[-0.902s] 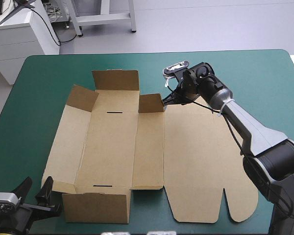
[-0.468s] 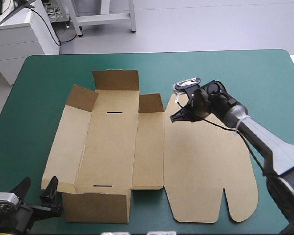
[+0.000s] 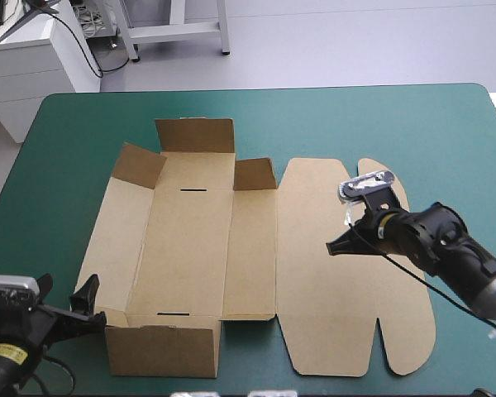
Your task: Fold the box
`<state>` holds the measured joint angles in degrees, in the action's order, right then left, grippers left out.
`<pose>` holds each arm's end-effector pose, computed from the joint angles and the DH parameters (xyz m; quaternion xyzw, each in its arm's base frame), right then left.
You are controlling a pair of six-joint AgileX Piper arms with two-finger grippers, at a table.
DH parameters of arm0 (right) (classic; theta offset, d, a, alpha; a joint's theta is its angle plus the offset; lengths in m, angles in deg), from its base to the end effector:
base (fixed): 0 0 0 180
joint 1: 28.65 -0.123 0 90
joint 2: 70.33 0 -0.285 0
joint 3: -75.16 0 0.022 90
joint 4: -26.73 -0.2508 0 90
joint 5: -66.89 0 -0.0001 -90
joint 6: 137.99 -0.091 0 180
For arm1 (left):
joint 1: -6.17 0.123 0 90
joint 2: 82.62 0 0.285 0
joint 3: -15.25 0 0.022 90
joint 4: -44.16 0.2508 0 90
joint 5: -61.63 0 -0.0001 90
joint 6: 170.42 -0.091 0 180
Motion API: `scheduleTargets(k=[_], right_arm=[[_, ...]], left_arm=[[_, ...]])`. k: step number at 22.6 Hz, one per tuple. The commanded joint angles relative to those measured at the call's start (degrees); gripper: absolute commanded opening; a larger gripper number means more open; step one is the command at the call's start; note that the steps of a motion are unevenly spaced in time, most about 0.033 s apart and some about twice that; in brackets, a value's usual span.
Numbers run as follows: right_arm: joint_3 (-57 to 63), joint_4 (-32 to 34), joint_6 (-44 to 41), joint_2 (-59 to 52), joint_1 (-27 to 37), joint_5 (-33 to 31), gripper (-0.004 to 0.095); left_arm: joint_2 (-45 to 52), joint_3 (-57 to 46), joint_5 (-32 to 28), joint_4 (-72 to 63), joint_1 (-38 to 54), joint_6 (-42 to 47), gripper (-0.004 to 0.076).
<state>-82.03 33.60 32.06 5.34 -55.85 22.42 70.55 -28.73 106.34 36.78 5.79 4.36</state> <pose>0.2130 0.1009 0.3117 -0.1688 0.9317 0.0504 0.3176 0.0572 -0.0086 0.3161 0.0267 0.8438 -0.0402 0.5345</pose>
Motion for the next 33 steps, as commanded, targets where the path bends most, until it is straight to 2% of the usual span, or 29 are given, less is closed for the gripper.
scheduleTargets(k=[1, 6, 13, 15, 16, 18, 21, 24, 26, 29, 33], right_arm=[[2.8, 0.8, -0.1, -6.3, 0.2, 2.8, -0.0019], [6.2, 0.8, -0.5, -11.7, 0.2, 2.8, -0.0019], [6.6, 0.1, -0.5, -16.0, 0.2, 1.0, -0.0019], [6.6, -0.1, -0.8, -17.4, 0.2, 0.7, -0.0019], [6.6, -0.3, -0.8, -17.9, 0.2, 0.7, -0.0019], [6.6, -0.4, -0.7, -18.1, 0.2, 0.7, -0.0019], [6.6, -0.1, -0.5, -18.1, 0.2, 1.1, -0.0019], [6.6, 0.8, -0.3, -18.1, 0.2, 1.1, -0.0019], [6.6, 1.0, 0.1, -18.1, 0.2, 0.9, -0.0019], [6.6, 1.0, 0.8, -18.1, 0.2, 0.9, -0.0019], [6.6, 1.0, 1.0, -18.1, 0.2, 1.1, -0.0019]], left_arm=[[-11.1, 7.0, -0.3, -0.6, -0.2, 0.0, 0.0515], [-27.8, 14.2, 9.4, 2.3, -0.2, 1.4, 0.0515], [-47.9, 20.1, 10.3, 3.0, 1.6, 3.5, 0.0515], [-52.5, 21.9, 11.6, -1.9, 5.7, 0.7, 0.0515], [-54.2, 22.1, 11.8, -7.8, 9.4, -3.8, 0.0515], [-55.7, 22.1, 13.8, -16.5, 16.7, -10.0, 0.0515], [-55.9, 22.2, 16.2, -21.7, 23.5, -16.1, 0.0515], [-58.1, 22.2, 16.6, -16.1, 23.9, -16.0, 0.0515], [-60.6, 22.2, 18.7, -18.8, 23.8, -17.2, 0.0515], [-63.6, 22.2, 23.8, -26.9, 23.8, -24.1, 0.0515], [-65.4, 22.1, 28.5, -27.9, 23.8, -23.5, 0.0515]])
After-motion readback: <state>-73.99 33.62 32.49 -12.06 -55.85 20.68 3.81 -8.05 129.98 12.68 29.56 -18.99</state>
